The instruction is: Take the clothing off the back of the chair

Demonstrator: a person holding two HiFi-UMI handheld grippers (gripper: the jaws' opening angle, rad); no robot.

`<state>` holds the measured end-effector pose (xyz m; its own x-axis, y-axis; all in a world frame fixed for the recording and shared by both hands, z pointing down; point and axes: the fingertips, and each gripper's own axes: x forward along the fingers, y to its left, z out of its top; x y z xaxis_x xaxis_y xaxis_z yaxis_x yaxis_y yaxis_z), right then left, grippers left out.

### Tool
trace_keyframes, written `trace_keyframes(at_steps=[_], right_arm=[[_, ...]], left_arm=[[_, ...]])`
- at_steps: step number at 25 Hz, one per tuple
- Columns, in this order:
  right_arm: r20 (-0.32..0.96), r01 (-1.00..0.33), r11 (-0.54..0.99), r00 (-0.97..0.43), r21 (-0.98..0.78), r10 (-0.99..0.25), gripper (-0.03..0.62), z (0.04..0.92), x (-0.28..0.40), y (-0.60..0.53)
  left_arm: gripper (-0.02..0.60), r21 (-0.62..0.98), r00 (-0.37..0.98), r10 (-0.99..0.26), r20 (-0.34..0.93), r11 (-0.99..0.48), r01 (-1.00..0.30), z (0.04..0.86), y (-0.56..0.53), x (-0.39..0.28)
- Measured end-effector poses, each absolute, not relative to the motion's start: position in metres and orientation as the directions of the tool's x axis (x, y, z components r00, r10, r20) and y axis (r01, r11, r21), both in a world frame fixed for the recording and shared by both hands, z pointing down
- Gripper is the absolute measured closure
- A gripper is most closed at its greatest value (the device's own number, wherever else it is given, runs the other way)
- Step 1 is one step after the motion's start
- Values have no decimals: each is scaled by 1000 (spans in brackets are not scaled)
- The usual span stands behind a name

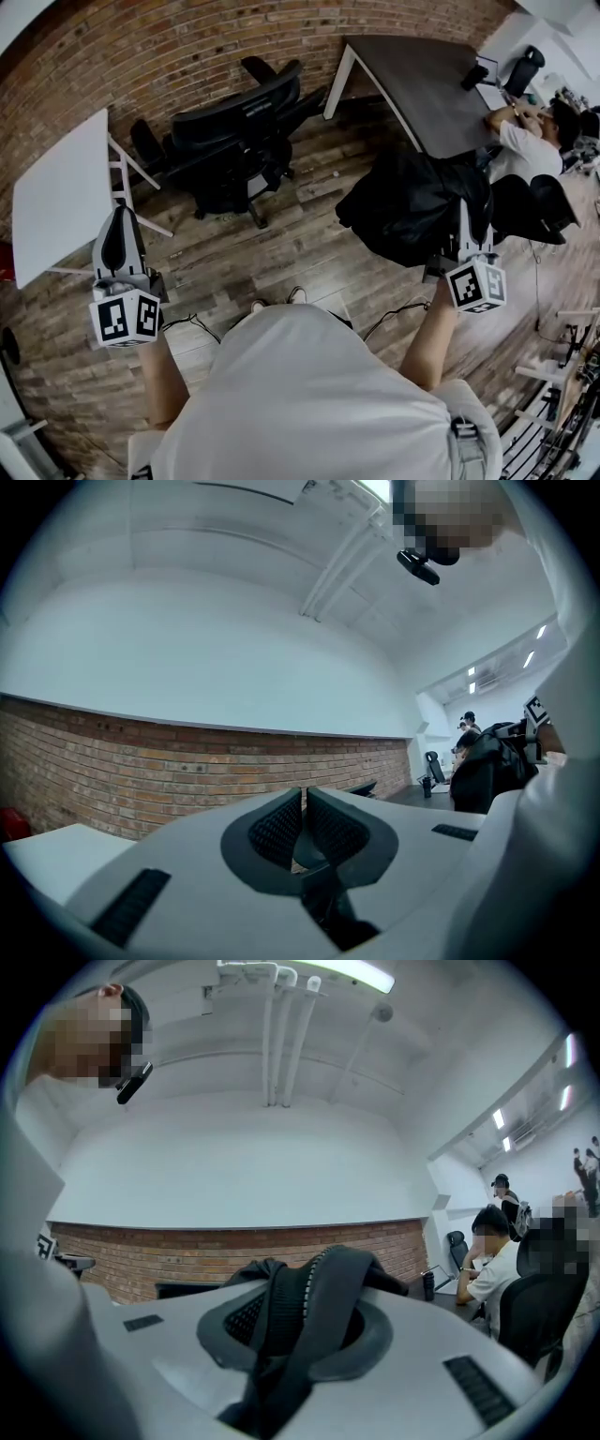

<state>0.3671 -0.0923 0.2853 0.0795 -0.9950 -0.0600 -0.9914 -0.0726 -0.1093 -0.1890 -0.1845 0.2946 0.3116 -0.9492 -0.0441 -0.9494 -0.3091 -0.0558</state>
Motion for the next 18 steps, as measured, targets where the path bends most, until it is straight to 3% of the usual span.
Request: trace_keyframes(at_steps=[18], right_arm=[[-112,-965,132,-109,-226,-988,494,258,300,-111]], left_arm=[[543,-44,285,-958,-24,-283,-958,304,-165,-212]])
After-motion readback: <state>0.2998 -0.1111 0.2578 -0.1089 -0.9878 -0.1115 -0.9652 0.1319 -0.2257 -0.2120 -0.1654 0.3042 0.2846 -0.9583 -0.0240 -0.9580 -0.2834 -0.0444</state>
